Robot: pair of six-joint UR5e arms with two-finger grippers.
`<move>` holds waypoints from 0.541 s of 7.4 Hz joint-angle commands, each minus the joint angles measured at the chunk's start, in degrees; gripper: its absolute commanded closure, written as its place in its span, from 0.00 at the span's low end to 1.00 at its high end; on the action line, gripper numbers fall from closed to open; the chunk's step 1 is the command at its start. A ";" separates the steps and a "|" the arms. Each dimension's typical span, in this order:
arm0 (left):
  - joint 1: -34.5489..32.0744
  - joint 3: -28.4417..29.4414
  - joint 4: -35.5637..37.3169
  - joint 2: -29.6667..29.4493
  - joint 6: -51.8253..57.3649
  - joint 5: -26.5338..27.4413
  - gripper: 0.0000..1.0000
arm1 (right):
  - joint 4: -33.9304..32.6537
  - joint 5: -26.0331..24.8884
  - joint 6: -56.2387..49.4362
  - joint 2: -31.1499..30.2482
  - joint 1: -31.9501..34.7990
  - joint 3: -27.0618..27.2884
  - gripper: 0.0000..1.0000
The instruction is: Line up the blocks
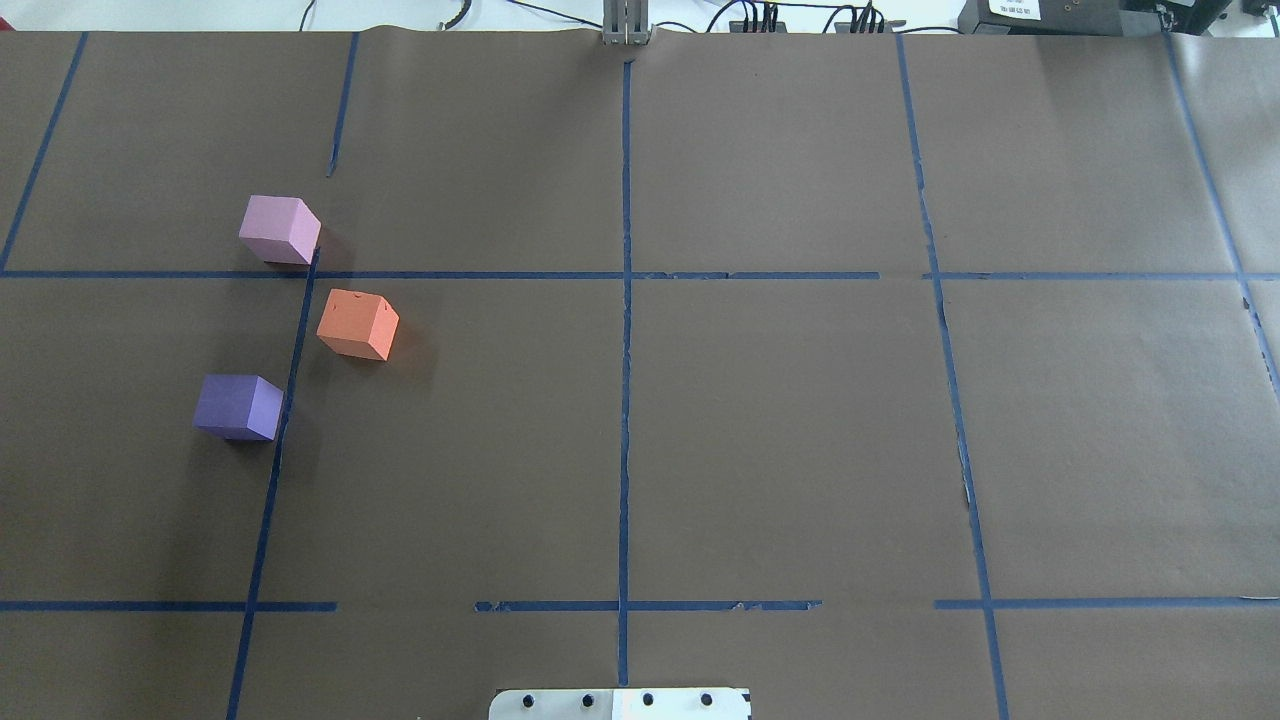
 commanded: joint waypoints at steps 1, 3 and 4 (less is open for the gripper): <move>0.08 -0.17 0.02 0.97 -0.08 0.46 0.00 | 0.00 0.00 0.00 0.00 0.00 0.00 0.00; 0.08 -0.70 0.02 0.98 0.01 0.46 0.00 | 0.00 0.00 0.00 0.00 0.00 0.00 0.00; 0.08 -0.53 -0.16 0.89 -0.08 0.46 0.00 | 0.00 0.00 0.00 0.00 0.00 0.00 0.00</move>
